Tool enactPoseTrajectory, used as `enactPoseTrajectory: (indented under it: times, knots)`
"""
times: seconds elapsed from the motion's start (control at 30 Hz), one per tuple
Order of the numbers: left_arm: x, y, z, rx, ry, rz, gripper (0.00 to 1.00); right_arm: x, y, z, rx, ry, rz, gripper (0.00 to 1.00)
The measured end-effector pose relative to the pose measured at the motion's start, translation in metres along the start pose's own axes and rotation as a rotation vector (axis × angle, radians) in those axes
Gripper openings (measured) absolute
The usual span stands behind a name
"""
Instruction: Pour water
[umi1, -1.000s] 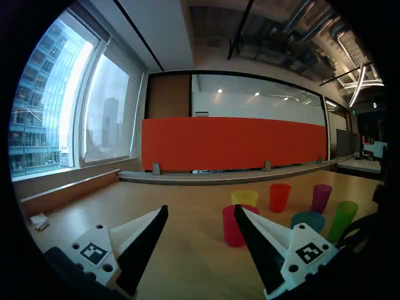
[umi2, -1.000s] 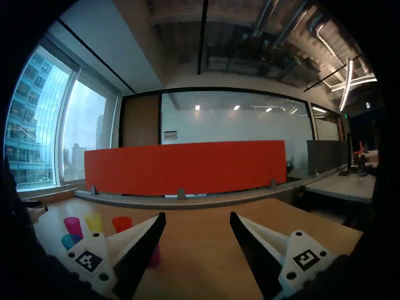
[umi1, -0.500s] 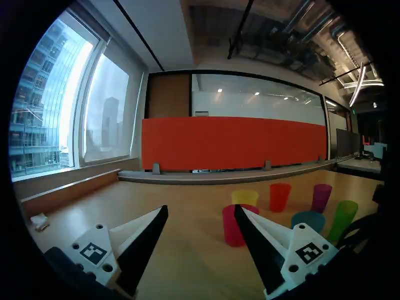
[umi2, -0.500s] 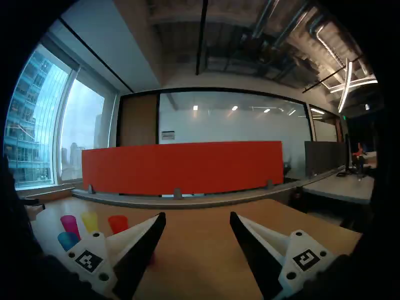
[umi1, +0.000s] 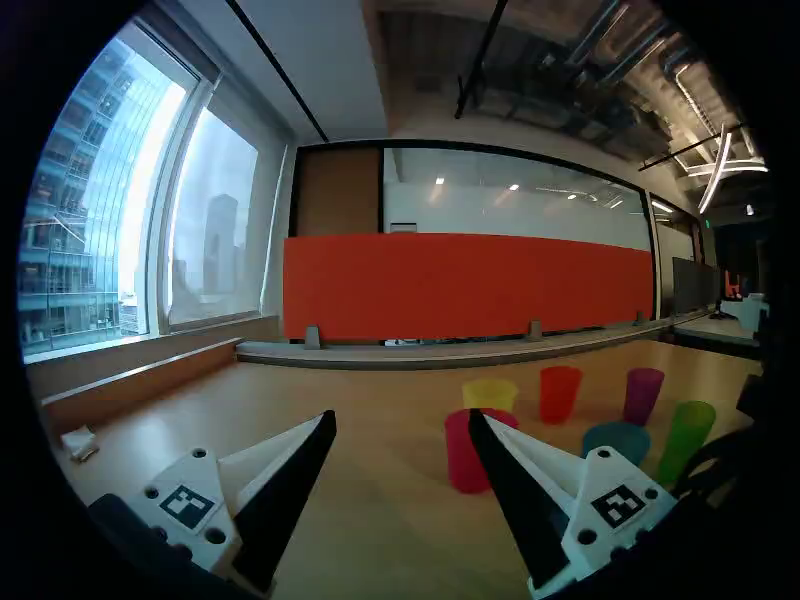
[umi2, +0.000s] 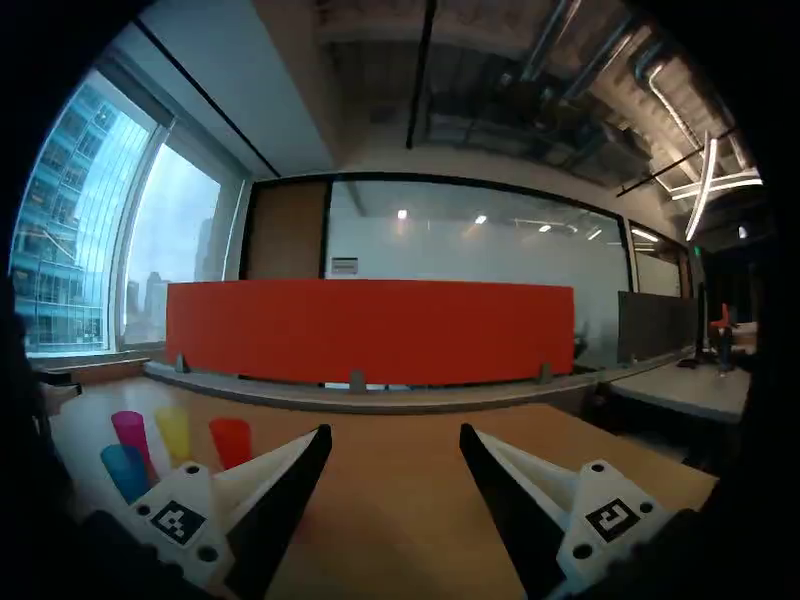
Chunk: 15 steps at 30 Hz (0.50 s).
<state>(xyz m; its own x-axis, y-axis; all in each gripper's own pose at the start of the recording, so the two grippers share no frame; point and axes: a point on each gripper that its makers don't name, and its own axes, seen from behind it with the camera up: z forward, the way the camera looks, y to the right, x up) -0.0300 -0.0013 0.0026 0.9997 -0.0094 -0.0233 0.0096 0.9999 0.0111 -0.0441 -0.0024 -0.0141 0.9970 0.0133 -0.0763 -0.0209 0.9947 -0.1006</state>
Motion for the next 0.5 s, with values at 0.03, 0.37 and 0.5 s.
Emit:
enactPoseTrajectory:
  times: [0.03,0.37,0.5]
  knots:
    - [0.000,0.000,0.000,0.000,0.000,0.000,0.99,-0.001,-0.002,0.001,0.005,0.002,0.004,0.99]
    - [0.000,0.000,0.000,0.000,0.000,0.000,0.99,-0.029,-0.002,0.005,0.015,-0.023,0.035,0.99]
    - [0.000,0.000,0.000,0.000,0.000,0.000,0.99,-0.038,0.003,0.005,0.003,-0.037,0.036,0.99]
